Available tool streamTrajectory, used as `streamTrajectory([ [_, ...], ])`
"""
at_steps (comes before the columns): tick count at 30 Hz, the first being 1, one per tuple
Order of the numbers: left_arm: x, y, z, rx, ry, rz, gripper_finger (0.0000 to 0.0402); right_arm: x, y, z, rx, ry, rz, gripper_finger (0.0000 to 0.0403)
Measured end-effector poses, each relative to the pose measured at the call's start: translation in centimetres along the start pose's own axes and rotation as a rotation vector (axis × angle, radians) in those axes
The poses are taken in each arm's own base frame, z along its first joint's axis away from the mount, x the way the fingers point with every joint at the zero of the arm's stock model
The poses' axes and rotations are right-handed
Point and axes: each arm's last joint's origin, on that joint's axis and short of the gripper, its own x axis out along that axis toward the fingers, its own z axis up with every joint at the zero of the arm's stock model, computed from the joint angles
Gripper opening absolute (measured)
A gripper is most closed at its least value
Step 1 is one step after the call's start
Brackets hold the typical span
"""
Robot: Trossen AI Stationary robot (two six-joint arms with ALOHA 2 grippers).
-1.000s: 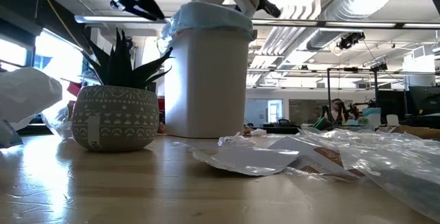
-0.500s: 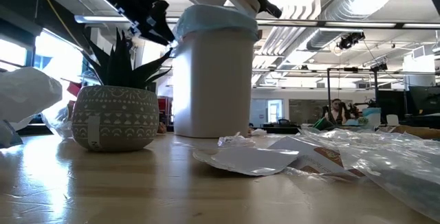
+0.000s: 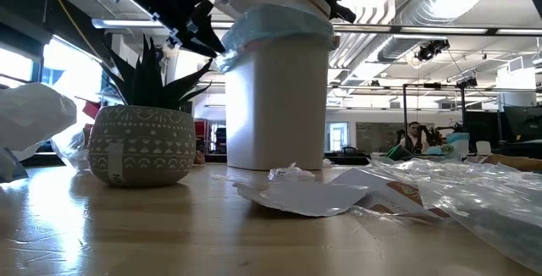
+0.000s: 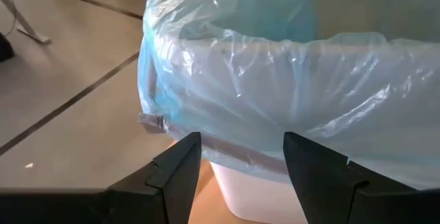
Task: Place trash/remove bag and relplace
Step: Adjust the trash bin
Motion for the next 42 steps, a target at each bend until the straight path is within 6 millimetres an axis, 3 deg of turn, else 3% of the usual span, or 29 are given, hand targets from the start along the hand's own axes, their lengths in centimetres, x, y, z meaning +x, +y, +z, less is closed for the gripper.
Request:
streamTrajectory([
  [28,0.0,0.0,0.3,0.019,-0.031,-0.006,0.019,-0.5,2.3,-2.6,0.022,0.122,-0.062,0.0044],
  [34,-0.1,0.0,0.8,0.006,-0.084,-0.003,0.019,-0.7,2.2,-2.9,0.057,0.105,-0.144,0.0044],
  [42,-0.4,0.1,0.9,0.003,-0.086,0.021,0.019,-2.4,1.9,-2.8,0.094,0.039,-0.178,0.0034],
])
